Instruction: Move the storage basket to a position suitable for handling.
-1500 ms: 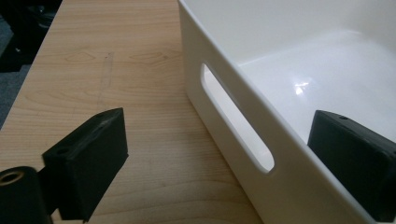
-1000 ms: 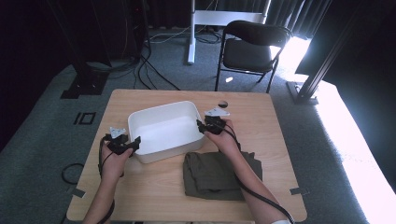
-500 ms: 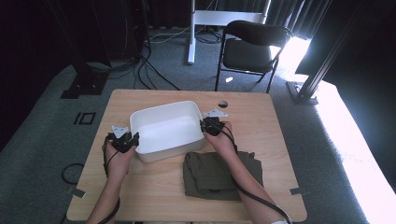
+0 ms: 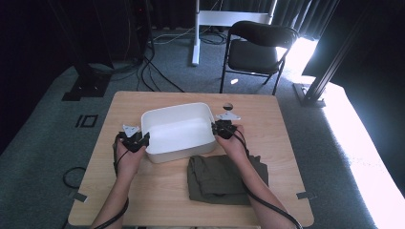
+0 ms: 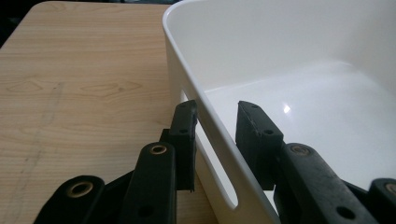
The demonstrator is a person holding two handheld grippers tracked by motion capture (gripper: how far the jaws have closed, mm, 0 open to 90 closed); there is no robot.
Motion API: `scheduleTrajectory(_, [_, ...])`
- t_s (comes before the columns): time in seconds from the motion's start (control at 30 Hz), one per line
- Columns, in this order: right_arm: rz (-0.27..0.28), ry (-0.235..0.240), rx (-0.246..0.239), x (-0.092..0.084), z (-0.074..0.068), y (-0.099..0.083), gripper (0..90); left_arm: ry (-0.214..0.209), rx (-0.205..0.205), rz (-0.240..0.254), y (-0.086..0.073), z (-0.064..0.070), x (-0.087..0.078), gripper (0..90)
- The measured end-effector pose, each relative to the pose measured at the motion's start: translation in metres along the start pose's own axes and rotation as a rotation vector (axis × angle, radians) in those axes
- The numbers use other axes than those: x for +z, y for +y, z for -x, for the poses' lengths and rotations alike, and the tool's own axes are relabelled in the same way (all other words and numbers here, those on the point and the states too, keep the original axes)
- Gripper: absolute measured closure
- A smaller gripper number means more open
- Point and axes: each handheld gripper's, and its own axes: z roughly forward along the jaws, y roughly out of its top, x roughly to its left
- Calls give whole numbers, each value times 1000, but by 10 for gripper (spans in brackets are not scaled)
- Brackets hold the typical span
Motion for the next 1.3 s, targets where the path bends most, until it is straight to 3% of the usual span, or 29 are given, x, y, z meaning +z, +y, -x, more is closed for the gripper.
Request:
scheduleTrajectory(0.53, [0,-23,13,-9,20,-7,805,-30,28,-3,7,18,13,704])
scheduleTrajectory(0.73, [1,-20,45,-14,33,-10,800,-52,30,-6,10,28,20,704])
scheduleTrajectory(1.3, [10,-68,82,-32,65,-24,799,-106,58,-17,20,60,39,704])
